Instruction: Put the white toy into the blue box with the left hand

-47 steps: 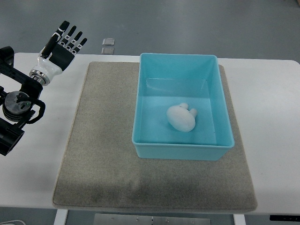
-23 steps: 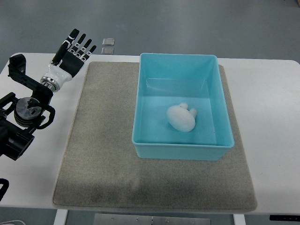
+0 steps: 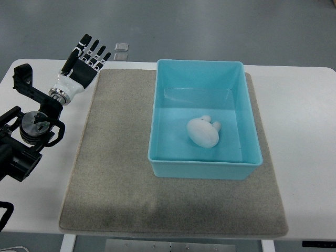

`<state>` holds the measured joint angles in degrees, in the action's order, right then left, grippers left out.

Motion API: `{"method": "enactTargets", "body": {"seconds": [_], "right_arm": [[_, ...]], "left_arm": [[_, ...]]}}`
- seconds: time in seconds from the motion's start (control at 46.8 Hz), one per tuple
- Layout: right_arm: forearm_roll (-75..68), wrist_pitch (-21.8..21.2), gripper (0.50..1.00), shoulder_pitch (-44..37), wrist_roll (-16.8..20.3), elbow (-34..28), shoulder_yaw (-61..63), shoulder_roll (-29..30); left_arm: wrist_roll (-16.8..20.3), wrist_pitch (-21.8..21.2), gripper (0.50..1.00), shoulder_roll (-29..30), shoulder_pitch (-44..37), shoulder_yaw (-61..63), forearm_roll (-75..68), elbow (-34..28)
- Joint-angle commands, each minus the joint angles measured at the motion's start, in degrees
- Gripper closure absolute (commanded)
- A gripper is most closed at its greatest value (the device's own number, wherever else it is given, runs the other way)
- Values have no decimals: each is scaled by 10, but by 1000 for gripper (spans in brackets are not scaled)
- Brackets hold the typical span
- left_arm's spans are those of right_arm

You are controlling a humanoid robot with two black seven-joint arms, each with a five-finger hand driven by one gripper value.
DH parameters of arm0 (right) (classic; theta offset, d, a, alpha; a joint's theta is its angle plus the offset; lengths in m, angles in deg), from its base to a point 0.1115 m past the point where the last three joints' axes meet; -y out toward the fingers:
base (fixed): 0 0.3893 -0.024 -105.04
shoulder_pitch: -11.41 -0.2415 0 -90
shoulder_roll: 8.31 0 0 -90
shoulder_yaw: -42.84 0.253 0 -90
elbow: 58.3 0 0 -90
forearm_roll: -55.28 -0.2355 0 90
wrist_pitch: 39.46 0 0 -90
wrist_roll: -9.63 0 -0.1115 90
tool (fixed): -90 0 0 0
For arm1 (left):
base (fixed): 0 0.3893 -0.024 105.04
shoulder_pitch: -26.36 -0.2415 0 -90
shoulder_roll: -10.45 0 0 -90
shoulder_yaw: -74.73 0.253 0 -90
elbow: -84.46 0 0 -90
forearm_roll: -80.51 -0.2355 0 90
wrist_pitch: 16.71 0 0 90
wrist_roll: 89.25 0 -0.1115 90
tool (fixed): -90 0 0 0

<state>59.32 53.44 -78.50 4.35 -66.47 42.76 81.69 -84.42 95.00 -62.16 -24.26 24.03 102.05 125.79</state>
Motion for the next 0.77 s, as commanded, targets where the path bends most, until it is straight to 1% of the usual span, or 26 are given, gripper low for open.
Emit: {"method": "enactTargets", "body": {"seconds": [0.0, 0.748], "right_arm": [[0, 0, 564, 0, 0, 0, 0, 0], [2, -4, 564, 4, 1, -7, -1, 0]], "left_arm": [[0, -2, 506, 1, 3, -7, -2, 1], [0, -3, 506, 1, 3, -8, -4, 3]]}}
